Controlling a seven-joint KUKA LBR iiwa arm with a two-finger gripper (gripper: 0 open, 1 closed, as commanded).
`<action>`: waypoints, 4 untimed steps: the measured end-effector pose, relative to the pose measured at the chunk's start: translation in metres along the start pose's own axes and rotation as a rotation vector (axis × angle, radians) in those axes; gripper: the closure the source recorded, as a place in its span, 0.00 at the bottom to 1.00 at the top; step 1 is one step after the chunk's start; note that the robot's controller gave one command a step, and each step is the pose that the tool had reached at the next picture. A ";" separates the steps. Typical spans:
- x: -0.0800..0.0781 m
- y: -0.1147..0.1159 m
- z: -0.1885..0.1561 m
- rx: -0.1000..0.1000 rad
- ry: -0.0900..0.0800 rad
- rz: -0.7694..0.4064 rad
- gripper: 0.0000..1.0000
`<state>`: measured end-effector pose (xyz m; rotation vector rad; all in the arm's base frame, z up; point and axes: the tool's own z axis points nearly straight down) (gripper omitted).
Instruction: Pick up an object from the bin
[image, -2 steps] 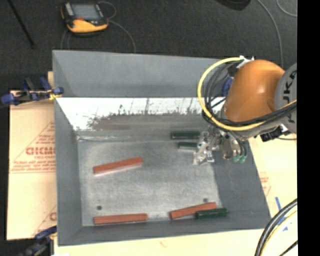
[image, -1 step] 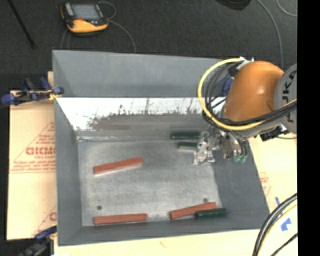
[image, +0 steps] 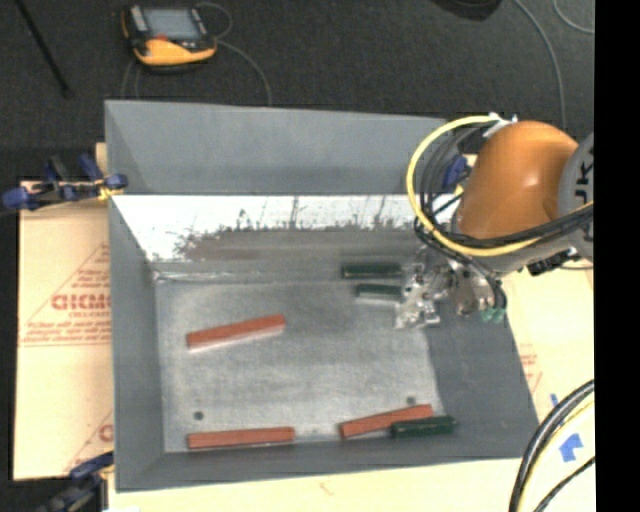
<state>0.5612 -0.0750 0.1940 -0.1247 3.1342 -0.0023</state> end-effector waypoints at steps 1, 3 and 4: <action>-0.002 -0.009 -0.015 0.000 0.001 -0.024 1.00; -0.016 -0.030 0.039 0.000 0.003 -0.027 0.00; -0.017 -0.030 0.038 0.001 0.001 -0.027 0.00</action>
Offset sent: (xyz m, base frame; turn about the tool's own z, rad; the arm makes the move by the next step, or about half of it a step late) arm 0.0020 -0.0093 0.0347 0.0006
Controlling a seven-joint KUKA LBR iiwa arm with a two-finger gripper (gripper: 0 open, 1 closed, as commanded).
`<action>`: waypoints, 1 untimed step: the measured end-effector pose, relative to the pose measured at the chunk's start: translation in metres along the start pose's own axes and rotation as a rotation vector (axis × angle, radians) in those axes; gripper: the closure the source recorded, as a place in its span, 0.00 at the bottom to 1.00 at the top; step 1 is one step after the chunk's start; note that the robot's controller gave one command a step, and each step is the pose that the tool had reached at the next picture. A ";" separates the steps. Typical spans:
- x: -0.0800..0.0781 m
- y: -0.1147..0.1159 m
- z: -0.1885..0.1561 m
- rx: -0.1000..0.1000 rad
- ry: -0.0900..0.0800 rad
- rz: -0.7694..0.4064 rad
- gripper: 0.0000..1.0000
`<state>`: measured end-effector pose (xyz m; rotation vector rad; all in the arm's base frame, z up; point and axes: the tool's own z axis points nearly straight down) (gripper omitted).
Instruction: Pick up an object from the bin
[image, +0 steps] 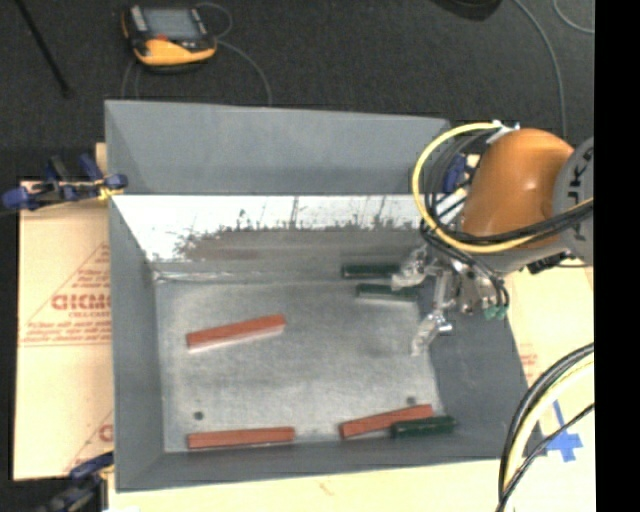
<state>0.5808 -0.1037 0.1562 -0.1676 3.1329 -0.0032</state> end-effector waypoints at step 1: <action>-0.039 -0.018 0.049 0.001 -0.012 0.020 0.00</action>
Offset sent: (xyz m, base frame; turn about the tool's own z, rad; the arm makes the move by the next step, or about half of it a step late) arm 0.0586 0.0015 -0.0862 0.1187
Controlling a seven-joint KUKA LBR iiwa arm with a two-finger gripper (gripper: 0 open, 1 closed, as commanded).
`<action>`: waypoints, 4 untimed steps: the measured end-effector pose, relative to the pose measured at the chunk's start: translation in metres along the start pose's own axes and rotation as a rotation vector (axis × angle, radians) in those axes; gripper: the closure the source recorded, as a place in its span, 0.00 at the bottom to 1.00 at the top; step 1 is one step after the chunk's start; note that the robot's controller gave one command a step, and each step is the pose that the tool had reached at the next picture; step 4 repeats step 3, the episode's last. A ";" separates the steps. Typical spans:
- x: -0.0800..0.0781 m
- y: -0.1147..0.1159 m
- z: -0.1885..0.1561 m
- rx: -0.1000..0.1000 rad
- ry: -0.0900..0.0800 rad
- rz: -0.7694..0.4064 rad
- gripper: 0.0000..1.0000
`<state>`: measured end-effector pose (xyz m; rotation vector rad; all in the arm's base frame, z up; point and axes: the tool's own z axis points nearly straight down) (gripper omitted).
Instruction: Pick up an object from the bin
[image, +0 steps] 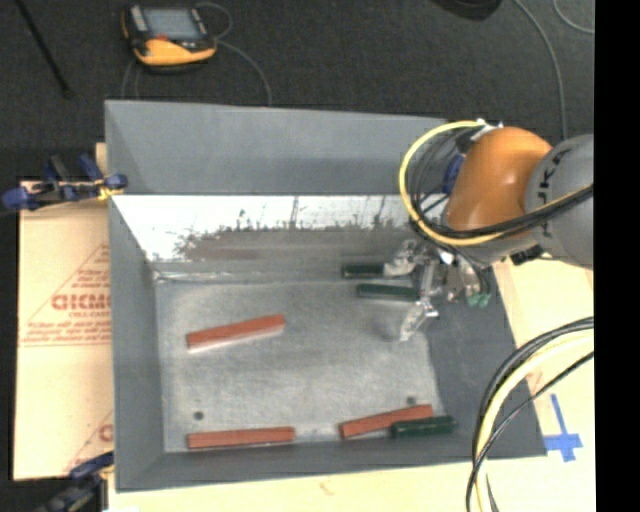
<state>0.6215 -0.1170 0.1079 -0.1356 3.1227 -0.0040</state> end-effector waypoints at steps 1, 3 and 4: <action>-0.023 0.008 0.028 0.002 0.011 0.099 1.00; -0.008 -0.004 -0.107 -0.001 0.010 0.129 1.00; -0.008 -0.004 -0.107 -0.001 0.010 0.129 1.00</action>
Offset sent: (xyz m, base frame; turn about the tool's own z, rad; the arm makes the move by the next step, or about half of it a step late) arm 0.0000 0.0000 0.0000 0.0000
